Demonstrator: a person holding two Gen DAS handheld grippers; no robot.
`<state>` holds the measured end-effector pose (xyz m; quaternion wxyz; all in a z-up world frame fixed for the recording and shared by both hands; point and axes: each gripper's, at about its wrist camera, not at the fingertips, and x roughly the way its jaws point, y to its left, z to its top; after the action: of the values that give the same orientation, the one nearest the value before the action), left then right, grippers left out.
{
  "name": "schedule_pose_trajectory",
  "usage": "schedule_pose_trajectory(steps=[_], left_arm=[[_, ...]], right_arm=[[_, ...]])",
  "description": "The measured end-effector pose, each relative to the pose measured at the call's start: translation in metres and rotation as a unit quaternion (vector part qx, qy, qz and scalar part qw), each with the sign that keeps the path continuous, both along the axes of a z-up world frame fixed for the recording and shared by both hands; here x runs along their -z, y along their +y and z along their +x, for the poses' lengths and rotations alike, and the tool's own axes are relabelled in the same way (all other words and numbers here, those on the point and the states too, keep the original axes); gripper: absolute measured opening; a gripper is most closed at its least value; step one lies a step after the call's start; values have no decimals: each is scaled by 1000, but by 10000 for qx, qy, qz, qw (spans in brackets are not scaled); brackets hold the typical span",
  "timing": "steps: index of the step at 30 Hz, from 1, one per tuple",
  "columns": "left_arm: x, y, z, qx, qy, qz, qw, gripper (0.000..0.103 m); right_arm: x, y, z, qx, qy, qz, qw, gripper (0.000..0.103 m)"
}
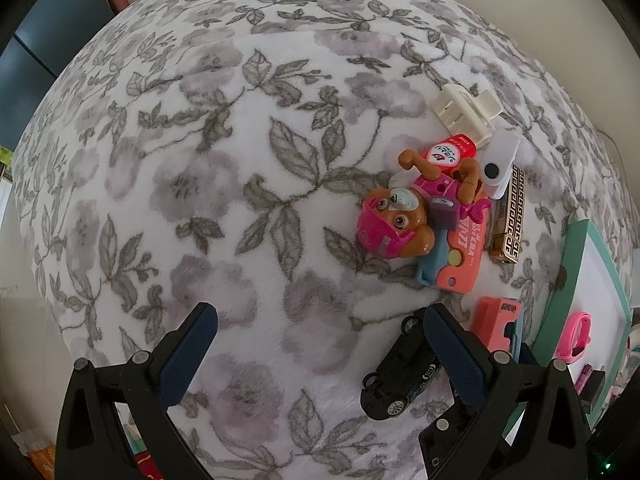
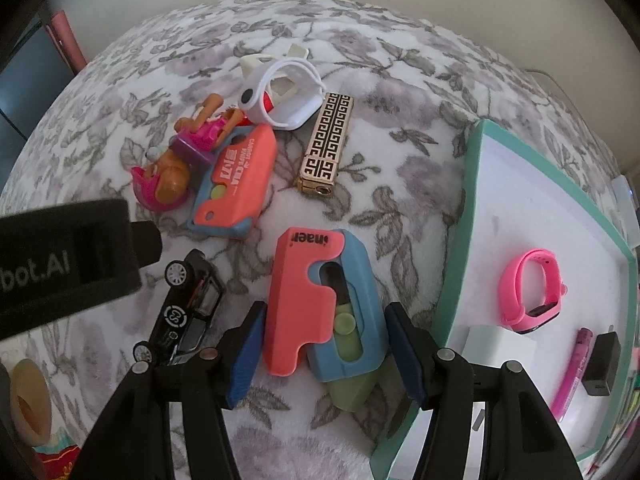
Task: Organize rigid objects
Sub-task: 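Close the right tool on the pink-blue cutter and lift it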
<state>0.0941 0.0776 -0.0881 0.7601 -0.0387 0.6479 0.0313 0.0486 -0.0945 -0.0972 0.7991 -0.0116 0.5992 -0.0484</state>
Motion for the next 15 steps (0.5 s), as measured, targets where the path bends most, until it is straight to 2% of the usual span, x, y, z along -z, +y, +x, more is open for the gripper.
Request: schedule_pose_trajectory(steps=[5, 10, 15], left_arm=[[0, 1, 1, 16, -18, -51, 10000, 103], [-7, -10, -1, 54, -48, -83, 9999, 103], [-13, -17, -3, 85, -91, -120, 9998, 103]], right_arm=[[-5, 0, -1, 7, 38, 106, 9999, 62], [-23, -8, -6, 104, -58, 398, 9991, 62], [-40, -18, -13, 238, -113, 436, 9987, 62]])
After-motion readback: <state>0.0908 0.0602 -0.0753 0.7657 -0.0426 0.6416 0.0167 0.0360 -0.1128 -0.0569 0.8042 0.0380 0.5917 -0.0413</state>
